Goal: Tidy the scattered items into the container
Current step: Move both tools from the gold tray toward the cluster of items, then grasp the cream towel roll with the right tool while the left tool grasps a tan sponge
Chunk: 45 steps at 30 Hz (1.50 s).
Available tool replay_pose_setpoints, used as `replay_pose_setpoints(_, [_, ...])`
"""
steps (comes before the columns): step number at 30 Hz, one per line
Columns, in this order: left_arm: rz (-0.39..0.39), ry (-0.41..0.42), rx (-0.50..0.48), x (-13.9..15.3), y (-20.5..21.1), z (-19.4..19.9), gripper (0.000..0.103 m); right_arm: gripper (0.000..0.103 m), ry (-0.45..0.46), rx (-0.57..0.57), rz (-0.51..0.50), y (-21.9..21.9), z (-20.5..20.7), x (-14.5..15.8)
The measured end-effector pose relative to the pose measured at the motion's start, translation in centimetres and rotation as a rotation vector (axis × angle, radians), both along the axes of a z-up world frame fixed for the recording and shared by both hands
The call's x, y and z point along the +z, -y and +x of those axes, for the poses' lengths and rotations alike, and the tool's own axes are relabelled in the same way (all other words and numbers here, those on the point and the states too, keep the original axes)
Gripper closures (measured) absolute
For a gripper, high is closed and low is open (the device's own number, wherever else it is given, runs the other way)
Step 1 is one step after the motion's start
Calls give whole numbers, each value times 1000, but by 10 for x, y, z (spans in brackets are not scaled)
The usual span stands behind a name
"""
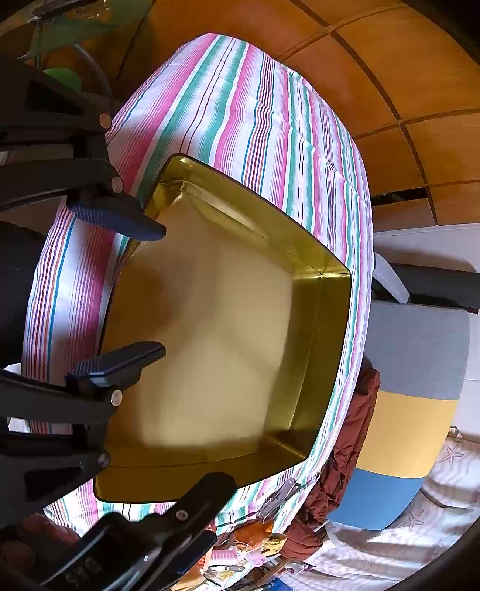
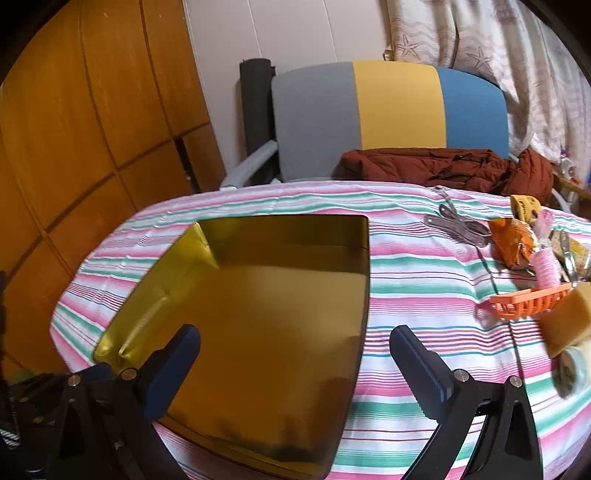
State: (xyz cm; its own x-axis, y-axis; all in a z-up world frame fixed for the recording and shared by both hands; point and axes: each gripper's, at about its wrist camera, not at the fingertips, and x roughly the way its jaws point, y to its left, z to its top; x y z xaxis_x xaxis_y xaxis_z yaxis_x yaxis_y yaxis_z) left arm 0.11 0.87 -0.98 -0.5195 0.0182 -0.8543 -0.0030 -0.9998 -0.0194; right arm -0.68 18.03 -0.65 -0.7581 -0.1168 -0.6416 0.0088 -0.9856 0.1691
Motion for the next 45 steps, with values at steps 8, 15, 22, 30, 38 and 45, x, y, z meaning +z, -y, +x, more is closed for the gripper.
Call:
replay_pose_setpoints(8, [-7, 6, -2, 0, -3, 0, 45, 0, -20, -6, 2, -1, 4, 4])
replay_pose_setpoints(15, [-10, 6, -8, -1, -7, 1, 45, 0, -30, -8, -21, -10, 9, 4])
replay_pose_setpoints(22, [-23, 5, -22, 1, -15, 5, 45, 0, -41, -6, -24, -17, 15, 7])
replay_pose_setpoints(30, [-28, -1, -78, 4, -32, 9, 45, 0, -56, -67, 1, -55, 32, 12])
replay_pose_setpoints(38, [-27, -25, -209, 14, -74, 15, 45, 8, -30, -224, 68, -123, 58, 6])
replay_pose_setpoints(45, [-9, -70, -391, 26, -123, 28, 45, 7, -26, -471, 172, -202, 96, -6])
